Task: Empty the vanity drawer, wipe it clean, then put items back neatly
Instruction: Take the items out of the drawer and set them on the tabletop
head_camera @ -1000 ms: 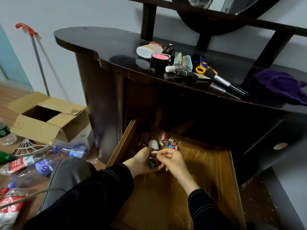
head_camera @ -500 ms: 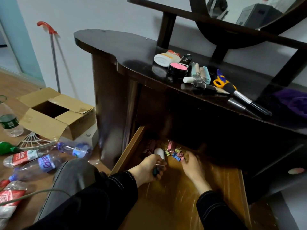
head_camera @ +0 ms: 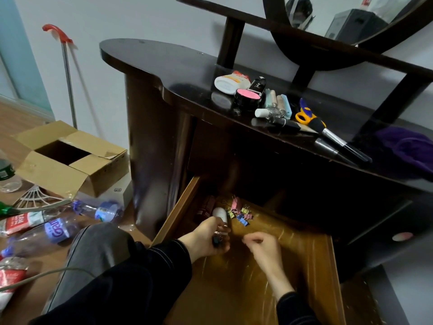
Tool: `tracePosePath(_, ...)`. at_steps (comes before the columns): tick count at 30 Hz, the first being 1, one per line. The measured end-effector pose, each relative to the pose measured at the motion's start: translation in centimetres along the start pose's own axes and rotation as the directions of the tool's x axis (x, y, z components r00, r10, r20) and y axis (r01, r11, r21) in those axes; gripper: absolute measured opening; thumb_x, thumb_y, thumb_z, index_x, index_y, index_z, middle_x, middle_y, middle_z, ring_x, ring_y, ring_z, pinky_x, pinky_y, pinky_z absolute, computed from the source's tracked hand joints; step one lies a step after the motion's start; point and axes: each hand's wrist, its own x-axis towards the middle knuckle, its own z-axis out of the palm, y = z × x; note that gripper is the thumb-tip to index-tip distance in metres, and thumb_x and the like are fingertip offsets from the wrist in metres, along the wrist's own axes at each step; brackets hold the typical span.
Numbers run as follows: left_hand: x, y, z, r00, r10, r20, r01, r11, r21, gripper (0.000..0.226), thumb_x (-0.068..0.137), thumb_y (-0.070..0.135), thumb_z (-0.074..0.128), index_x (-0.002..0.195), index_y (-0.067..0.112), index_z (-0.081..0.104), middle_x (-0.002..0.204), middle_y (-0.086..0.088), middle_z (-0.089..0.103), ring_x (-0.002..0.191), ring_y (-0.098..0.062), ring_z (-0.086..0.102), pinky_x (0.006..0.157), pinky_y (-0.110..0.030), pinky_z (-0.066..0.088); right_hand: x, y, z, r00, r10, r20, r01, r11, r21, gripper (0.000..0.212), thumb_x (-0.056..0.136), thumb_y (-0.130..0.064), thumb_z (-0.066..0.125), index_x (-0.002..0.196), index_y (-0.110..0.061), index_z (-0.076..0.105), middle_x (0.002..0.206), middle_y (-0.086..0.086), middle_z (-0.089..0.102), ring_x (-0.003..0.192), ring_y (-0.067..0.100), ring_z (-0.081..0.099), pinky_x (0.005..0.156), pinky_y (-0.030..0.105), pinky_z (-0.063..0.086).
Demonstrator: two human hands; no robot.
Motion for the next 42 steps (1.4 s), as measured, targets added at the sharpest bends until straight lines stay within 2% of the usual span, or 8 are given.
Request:
tracePosePath(4, 0.0, 0.2, 0.0, 0.999, -0.027, 0.045, 0.028, 0.999, -0.028, 0.023, 0.098, 0.021, 0.051, 0.107, 0.000, 0.058, 0.113, -0.022, 0.056, 0.098, -0.032, 0.055, 0.067, -0.043, 0.051, -2.3, -3.6, 0.1, 0.988, -0.141, -0.057, 0.150, 0.968, 0.201, 0.016, 0.091, -0.021, 0.072, 0.087, -0.035, 0.077, 0.094, -0.024, 0.073, 0.096, -0.007, 0.062, 0.077, 0.014, 0.048)
tracePosePath(9, -0.1, -0.2, 0.1, 0.989, -0.060, 0.132, 0.056, 0.998, 0.038, 0.030, 0.101, 0.032, 0.047, 0.101, 0.005, 0.059, 0.108, -0.015, 0.061, 0.098, -0.029, 0.059, 0.084, -0.041, 0.048, -4.9, -4.7, 2.0, 0.945, -0.253, 0.207, 0.231, 0.965, 0.124, 0.028, 0.097, -0.013, 0.063, 0.106, -0.039, 0.070, 0.103, -0.019, 0.068, 0.097, -0.007, 0.061, 0.076, 0.009, 0.052)
tracePosePath(14, 0.1, 0.3, -0.2, 0.998, 0.000, 0.068, -0.004, 0.998, 0.056, 0.027, 0.100, 0.024, 0.041, 0.087, 0.006, 0.057, 0.079, -0.008, 0.054, 0.065, -0.017, 0.048, 0.050, -0.024, 0.037, -3.8, -3.8, 1.0, 0.986, -0.148, -0.077, 0.163, 0.945, 0.283, 0.030, 0.097, -0.012, 0.063, 0.095, -0.040, 0.073, 0.097, -0.020, 0.073, 0.095, 0.005, 0.067, 0.080, 0.031, 0.058)
tracePosePath(22, 0.5, 0.5, -0.2, 0.999, 0.035, 0.019, -0.035, 0.999, -0.033, 0.036, 0.102, 0.018, 0.032, 0.074, 0.011, 0.053, 0.067, -0.005, 0.051, 0.056, -0.015, 0.043, 0.040, -0.018, 0.030, 5.0, -2.4, 0.7, 0.999, -0.041, 0.028, 0.047, 0.954, -0.297, 0.050, 0.100, -0.020, 0.060, 0.148, -0.025, 0.047, 0.146, 0.004, 0.050, 0.133, 0.027, 0.051, 0.105, 0.042, 0.047)
tracePosePath(27, 0.3, 0.9, -0.7, 0.999, 0.030, -0.018, -0.031, 0.997, -0.065, 0.032, 0.100, 0.014, 0.037, 0.075, 0.009, 0.056, 0.063, -0.006, 0.054, 0.043, -0.015, 0.048, 0.040, -0.017, 0.035, 6.9, -1.7, 2.0, 0.997, -0.073, 0.035, 0.081, 0.860, -0.504, 0.035, 0.098, -0.024, 0.064, 0.132, -0.022, 0.057, 0.133, 0.004, 0.057, 0.120, 0.024, 0.059, 0.092, 0.036, 0.055)
tracePosePath(33, 0.5, 1.0, -0.3, 0.999, 0.041, -0.035, -0.044, 0.995, -0.089, 0.035, 0.101, 0.018, 0.035, 0.076, 0.008, 0.057, 0.066, -0.009, 0.055, 0.054, -0.018, 0.048, 0.048, -0.022, 0.037, 4.8, 0.0, 1.1, 0.992, -0.112, 0.054, 0.124, 0.892, -0.434, 0.012, 0.095, -0.014, 0.069, 0.100, -0.023, 0.061, 0.087, -0.009, 0.063, 0.087, 0.011, 0.067, 0.051, 0.008, 0.038)
tracePosePath(38, 0.3, 0.7, 0.0, 0.999, 0.027, -0.026, -0.029, 0.997, -0.068, 0.033, 0.101, 0.022, 0.038, 0.082, 0.005, 0.060, 0.076, -0.011, 0.057, 0.062, -0.020, 0.050, 0.050, -0.026, 0.039, 1.8, 0.8, -0.2, 0.986, -0.043, 0.162, 0.089, 0.953, -0.290, 0.012, 0.095, -0.009, 0.067, 0.093, -0.020, 0.069, 0.089, -0.002, 0.071, 0.080, 0.011, 0.067, 0.061, 0.015, 0.050)
tracePosePath(42, 0.3, 0.6, -0.1, 1.000, 0.011, -0.021, -0.011, 1.000, -0.029, 0.029, 0.099, 0.020, 0.042, 0.083, 0.004, 0.060, 0.078, -0.011, 0.056, 0.068, -0.022, 0.052, 0.053, -0.029, 0.043, -0.5, -0.5, -1.0, 0.993, 0.057, 0.102, -0.074, 0.981, 0.181, 0.012, 0.091, -0.005, 0.071, 0.091, -0.016, 0.075, 0.084, 0.009, 0.076, 0.070, 0.018, 0.071, 0.058, 0.021, 0.055)
